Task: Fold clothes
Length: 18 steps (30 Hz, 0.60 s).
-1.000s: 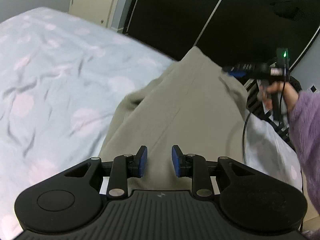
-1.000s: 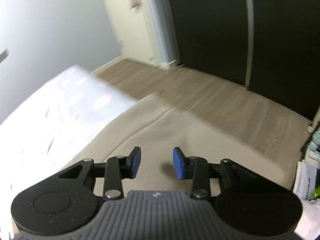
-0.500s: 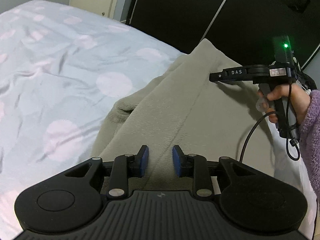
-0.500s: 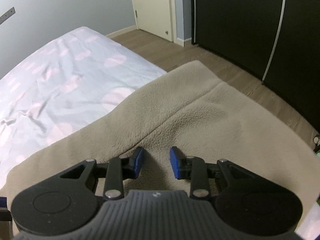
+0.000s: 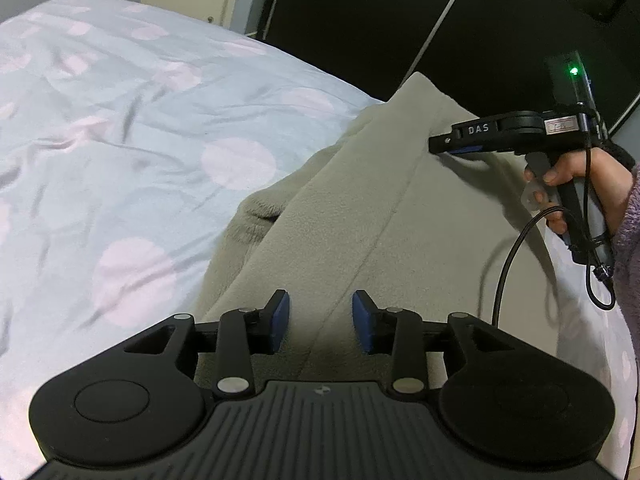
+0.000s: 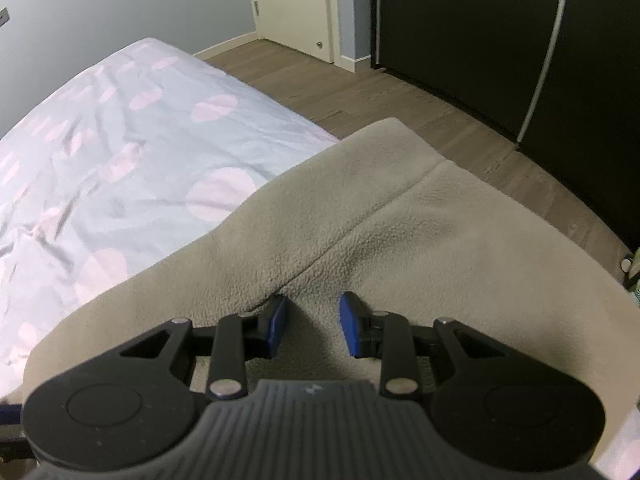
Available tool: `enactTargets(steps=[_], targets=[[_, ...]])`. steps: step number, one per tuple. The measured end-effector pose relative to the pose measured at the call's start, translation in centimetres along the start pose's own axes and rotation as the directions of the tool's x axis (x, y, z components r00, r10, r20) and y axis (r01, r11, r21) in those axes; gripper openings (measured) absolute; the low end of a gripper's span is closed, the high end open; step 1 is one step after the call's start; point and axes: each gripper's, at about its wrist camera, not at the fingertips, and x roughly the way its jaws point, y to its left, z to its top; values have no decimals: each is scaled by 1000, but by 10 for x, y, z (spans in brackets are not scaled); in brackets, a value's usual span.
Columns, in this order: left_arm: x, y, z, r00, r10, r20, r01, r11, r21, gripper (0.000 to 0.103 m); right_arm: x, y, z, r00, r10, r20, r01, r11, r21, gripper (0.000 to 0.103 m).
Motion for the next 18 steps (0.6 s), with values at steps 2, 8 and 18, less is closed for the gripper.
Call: enactTargets(steps=[2,8,18], targets=[[-15,-7,-4,1000,17,2,-17,1000,15,37,-18,3,-5,1000,-19,15,19,1000,3,42],[-75,-25,-12,994,46,97,-49,998,26,54,-85,7,-31,1000,9,27,-11,998,63,54],[-176,-106,-30,933,49,356,-102,986,131,76,-256,16,-90,977,46,209,-69,992,104,87]])
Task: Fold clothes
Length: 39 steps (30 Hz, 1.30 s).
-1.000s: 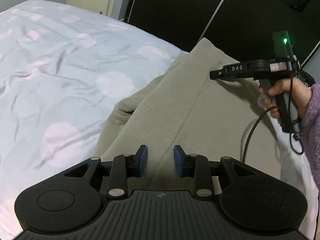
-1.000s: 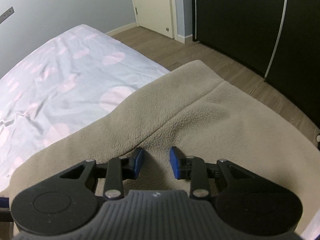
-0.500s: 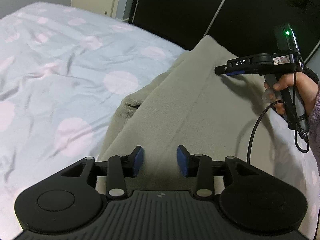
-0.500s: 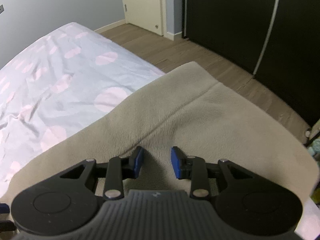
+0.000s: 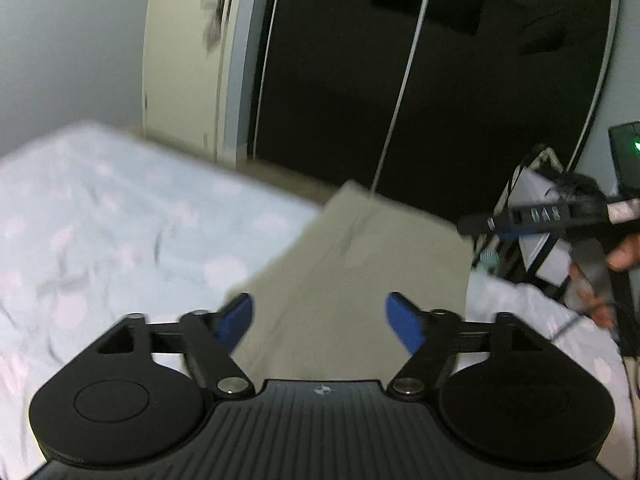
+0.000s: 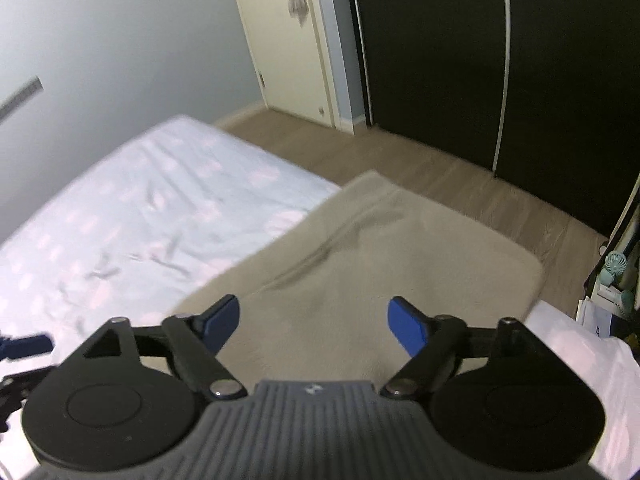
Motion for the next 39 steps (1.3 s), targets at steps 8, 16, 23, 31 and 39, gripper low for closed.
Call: enactTargets(steps=[8,16,23,31,39], targets=[[-74,-59,4,981,68,180,-81,995,65,77,-144,30,-47,963,-131,235,136,991,-3,101],[-92,-80,-30,980,123,158,-124,992,-5,77,-196,34,-95,971,-78,226,83,997,-10,101],[-81,-85,-69,979,199,48,-196,979,-52,77,-183,17,-131,990,-48,130,49,999,-4,101],[-71,-108,-93,977,212,-35,-214,976,-34,77,-174,-4,-157,992,-24,126,25,1000,-5,101],[-76,-124,-97,969,245,-44,-246,969,-31,77,-179,-11,-163,987,17,160,-13,1000,-29,101]])
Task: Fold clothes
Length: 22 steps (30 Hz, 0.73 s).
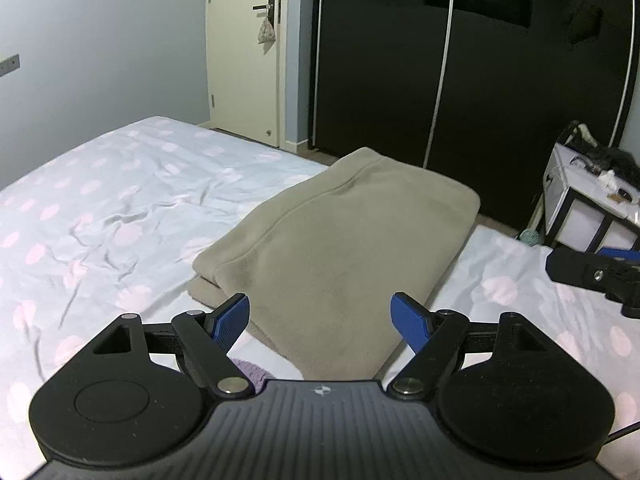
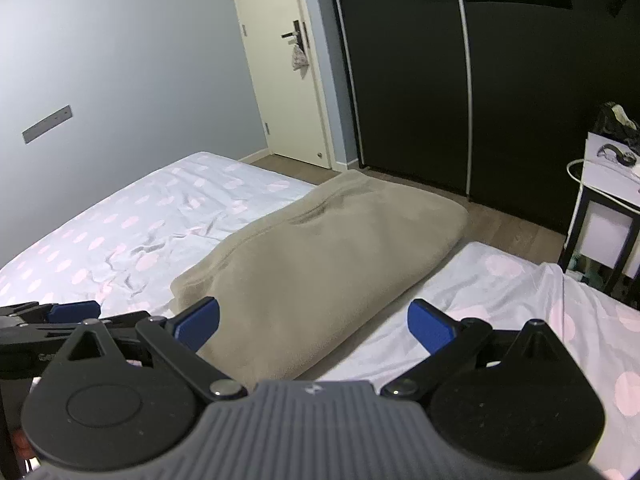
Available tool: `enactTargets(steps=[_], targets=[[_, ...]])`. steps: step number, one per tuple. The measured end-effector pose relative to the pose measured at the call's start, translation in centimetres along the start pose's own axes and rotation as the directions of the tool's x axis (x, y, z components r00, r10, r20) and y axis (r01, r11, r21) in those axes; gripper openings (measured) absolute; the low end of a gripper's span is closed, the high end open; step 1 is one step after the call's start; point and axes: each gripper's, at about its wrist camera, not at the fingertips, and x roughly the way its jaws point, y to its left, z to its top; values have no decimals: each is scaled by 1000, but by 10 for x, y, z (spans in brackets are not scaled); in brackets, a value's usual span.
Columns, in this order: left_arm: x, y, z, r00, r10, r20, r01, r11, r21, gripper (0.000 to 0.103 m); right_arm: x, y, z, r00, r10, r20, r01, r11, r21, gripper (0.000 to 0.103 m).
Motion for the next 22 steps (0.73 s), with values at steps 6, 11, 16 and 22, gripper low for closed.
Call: enactTargets(steps=[6,11,16,22], targets=[[-4,-4,-1,1000,2,-7,-2,1000,5,77,-2,5,0,1000,21,9,-20,1000,-22,101],[-6,-2,-3,1000,2,-10,-2,1000,1,77,-1,14,-1,1000,26,9,-25,998,-64,101],[-7,3,-2,1000,0,-5,0,1000,-17,77,2,16,-3,1000,30,0,-30,997,-77,101],[-6,2,-2,1000,0,-4,0,1000,-12,77,6,14,-4,1000,20,-4,-21,997,-76,101]])
